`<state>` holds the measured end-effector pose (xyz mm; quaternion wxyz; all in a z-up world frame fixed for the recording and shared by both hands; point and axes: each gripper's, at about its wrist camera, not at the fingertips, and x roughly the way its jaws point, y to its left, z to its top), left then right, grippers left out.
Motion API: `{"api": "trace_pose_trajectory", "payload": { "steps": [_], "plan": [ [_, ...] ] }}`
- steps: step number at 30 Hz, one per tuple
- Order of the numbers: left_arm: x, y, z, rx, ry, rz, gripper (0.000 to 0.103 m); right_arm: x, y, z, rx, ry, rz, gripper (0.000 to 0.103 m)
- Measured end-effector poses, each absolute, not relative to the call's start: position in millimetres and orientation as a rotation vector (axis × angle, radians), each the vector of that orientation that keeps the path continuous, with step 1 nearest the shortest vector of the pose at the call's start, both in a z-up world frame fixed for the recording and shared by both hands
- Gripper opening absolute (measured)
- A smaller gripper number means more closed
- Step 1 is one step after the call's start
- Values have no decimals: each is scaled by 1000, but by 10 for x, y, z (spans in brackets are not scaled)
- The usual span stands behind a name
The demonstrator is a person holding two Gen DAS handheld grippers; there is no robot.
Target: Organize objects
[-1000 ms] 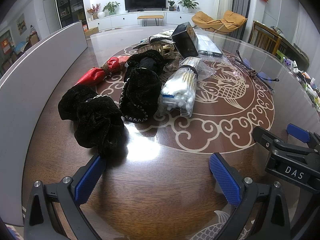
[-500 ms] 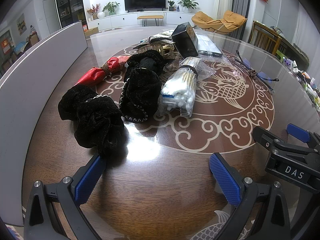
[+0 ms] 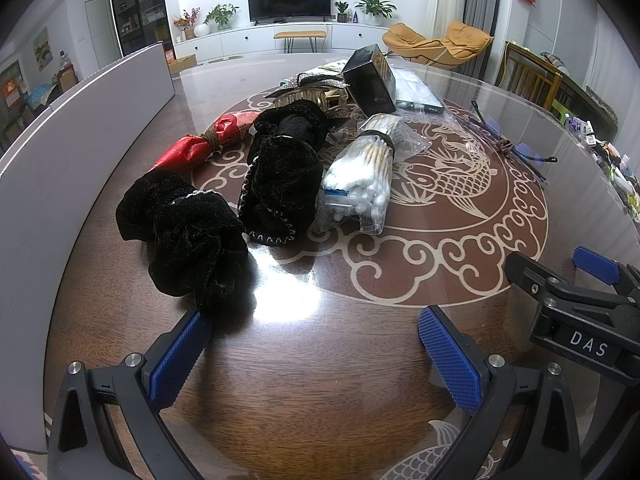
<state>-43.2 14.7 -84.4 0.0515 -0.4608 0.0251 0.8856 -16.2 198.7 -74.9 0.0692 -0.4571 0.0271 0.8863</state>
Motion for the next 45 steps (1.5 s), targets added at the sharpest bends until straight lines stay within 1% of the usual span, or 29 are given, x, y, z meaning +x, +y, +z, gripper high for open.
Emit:
{"api": "trace_pose_trajectory", "payload": {
  "steps": [14, 21, 23, 26, 28, 29, 30, 33, 34, 35, 36, 37, 38, 40, 42, 45],
  "plan": [
    [-426, 152, -846, -1405, 83, 2691, 103, -162, 1988, -748, -1376, 82, 2668, 103],
    [81, -17, -846, -1354, 157, 2601, 103, -162, 1988, -748, -1376, 81, 2668, 103],
    [124, -90, -835, -1385, 152, 2584, 103, -161, 1989, -747, -1376, 81, 2668, 103],
    [40, -248, -668, -1347, 52, 2588, 103, -161, 1989, -747, -1377, 80, 2669, 103],
    [-196, -420, -470, -1302, -75, 2664, 103, -161, 1989, -747, -1377, 80, 2670, 103],
    [-312, -501, -404, -1298, -149, 2685, 103, -161, 1989, -747, -1377, 79, 2670, 103],
    [-503, -634, -352, -1312, -273, 2711, 103, -161, 1989, -747, -1377, 79, 2670, 103],
    [-899, -856, -467, -1400, -486, 2732, 103, -161, 1990, -746, -1376, 79, 2670, 103],
    [-990, -892, -546, -1438, -520, 2728, 94, -161, 1989, -747, -1375, 79, 2671, 103],
    [-1060, -921, -633, -1477, -550, 2713, 82, -161, 1989, -746, -1376, 79, 2671, 103],
    [-1131, -939, -748, -1526, -571, 2691, 76, -160, 1990, -746, -1375, 79, 2671, 103],
    [-1113, -912, -710, -1465, -524, 2741, 73, -160, 1989, -747, -1377, 80, 2669, 103],
    [-1109, -877, -706, -1463, -471, 2755, 64, -162, 1989, -750, -1377, 79, 2669, 103],
    [-1049, -822, -738, -1474, -407, 2714, 53, -160, 1990, -744, -1377, 80, 2669, 103],
    [-910, -765, -753, -1470, -282, 2692, 51, -160, 1990, -746, -1377, 79, 2670, 103],
    [-659, -745, -766, -1447, -180, 2634, 51, -160, 1990, -745, -1377, 79, 2670, 103]
  ]
}}
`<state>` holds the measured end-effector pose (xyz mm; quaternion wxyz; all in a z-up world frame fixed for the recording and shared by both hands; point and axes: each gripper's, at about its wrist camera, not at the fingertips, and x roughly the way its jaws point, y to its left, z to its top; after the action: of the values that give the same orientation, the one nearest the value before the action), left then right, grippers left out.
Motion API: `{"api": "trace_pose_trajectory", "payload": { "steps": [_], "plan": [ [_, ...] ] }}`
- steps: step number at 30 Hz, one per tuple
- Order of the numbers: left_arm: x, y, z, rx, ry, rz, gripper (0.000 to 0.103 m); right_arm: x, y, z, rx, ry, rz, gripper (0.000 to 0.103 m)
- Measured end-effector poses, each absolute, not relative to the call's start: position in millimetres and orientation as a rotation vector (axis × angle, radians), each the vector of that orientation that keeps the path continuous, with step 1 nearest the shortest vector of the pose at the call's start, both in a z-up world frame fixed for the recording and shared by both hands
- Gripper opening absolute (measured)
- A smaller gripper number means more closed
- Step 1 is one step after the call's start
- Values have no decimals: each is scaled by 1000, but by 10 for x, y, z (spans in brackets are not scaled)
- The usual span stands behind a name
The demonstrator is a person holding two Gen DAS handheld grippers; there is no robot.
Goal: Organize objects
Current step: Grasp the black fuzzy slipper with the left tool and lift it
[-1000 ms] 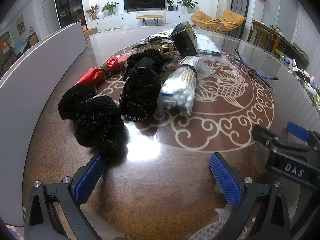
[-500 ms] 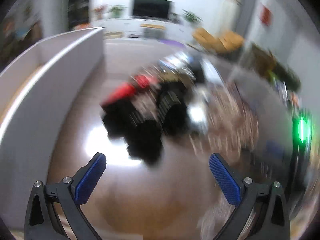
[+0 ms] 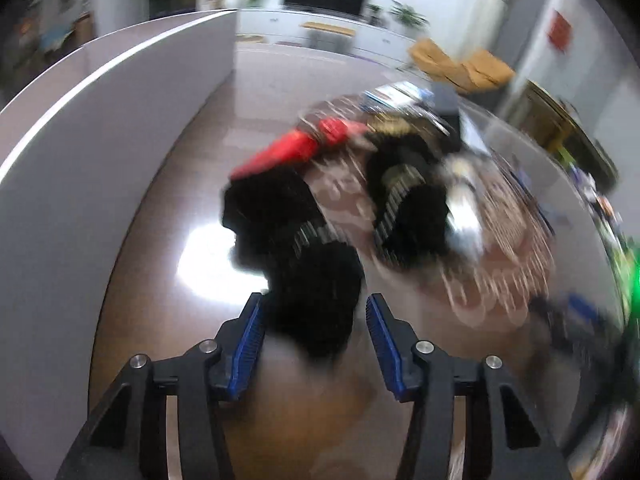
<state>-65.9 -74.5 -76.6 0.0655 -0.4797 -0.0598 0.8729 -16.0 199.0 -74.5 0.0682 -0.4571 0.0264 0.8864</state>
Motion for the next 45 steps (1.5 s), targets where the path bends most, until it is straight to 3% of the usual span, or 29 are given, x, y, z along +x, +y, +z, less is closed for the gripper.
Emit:
{"api": "trace_pose_trajectory", "payload": {
  "steps": [4, 9, 11, 15, 16, 18, 19, 20, 25, 28, 30, 31, 35, 37, 45],
  "plan": [
    [-671, -803, -774, -1478, -186, 2620, 60, -160, 1990, -745, -1377, 80, 2669, 103],
    [-819, -967, -607, -1437, -463, 2569, 62, -161, 1989, -746, -1377, 80, 2671, 103],
    [-884, -998, -539, -1423, -487, 2618, 81, -161, 1989, -747, -1377, 80, 2671, 103],
    [-1117, -1036, -677, -1514, -478, 2668, 86, -162, 1989, -747, -1376, 78, 2672, 103],
    [-1163, -1023, -755, -1548, -449, 2660, 82, -162, 1989, -747, -1376, 78, 2672, 103],
    [-1159, -943, -805, -1536, -299, 2717, 64, -162, 1989, -746, -1376, 78, 2672, 103],
    [-1138, -907, -808, -1522, -252, 2717, 50, -162, 1989, -748, -1376, 78, 2672, 103],
    [-1108, -887, -826, -1513, -229, 2699, 44, -162, 1989, -748, -1377, 79, 2672, 103],
    [-671, -794, -892, -1437, -161, 2621, 44, -162, 1989, -747, -1377, 79, 2672, 103],
    [-522, -743, -868, -1385, -78, 2605, 50, -162, 1989, -746, -1377, 79, 2672, 103],
    [-559, -657, -874, -1390, 9, 2607, 65, -162, 1990, -746, -1377, 79, 2672, 103],
    [-604, -623, -885, -1423, 61, 2614, 78, -162, 1990, -746, -1377, 80, 2671, 103],
    [-740, -606, -929, -1420, 111, 2647, 98, -162, 1990, -745, -1377, 80, 2671, 103],
    [-752, -628, -951, -1407, 96, 2674, 103, -161, 1990, -745, -1377, 80, 2671, 103],
    [-731, -647, -957, -1382, 91, 2685, 103, -148, 2082, -663, -1409, 8, 2710, 103]
  ]
}}
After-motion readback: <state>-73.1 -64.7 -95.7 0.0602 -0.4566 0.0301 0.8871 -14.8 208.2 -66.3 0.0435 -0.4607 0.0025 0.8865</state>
